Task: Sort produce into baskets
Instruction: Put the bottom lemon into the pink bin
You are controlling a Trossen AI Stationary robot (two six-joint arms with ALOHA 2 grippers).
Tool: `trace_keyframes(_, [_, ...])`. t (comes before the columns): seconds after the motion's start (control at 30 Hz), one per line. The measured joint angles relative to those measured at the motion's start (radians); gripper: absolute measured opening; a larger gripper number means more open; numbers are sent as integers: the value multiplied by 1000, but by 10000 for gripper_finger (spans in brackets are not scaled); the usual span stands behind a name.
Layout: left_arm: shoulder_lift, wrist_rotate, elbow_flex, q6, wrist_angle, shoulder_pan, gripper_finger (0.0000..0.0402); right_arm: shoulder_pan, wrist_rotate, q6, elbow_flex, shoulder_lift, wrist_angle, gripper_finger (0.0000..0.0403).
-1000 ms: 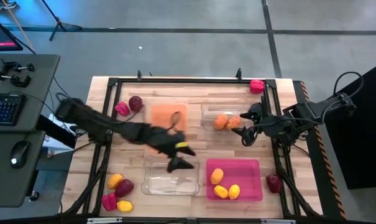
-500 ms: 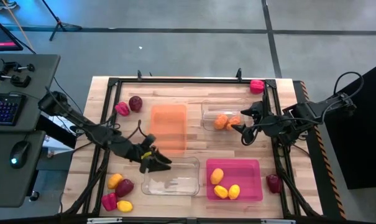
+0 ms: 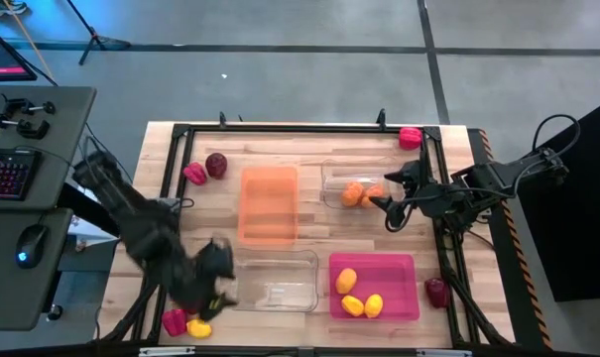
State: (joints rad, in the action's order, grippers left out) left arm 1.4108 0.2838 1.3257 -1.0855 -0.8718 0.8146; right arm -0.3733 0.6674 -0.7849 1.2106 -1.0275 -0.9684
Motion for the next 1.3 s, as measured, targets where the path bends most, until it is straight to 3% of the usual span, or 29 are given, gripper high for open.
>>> trace_keyframes(0.23, [224,-199,22,133,-71,186,321,0,13,0,0,0,0,379])
trace_keyframes(0.4, [336,-279,22,50,-47,208,321,0,14,-1,0,0,1,379])
trace_keyframes(0.73, [469,-330,22,153,-48,217,321,0,14,0,0,0,1,379])
trace_keyframes(1.0, [474,-298,19,154,-46,232,321,0,14,0,0,0,0,379])
trace_keyframes(1.3, [475,-342,-59,140,-13,243,321,0,14,0,0,0,0,379])
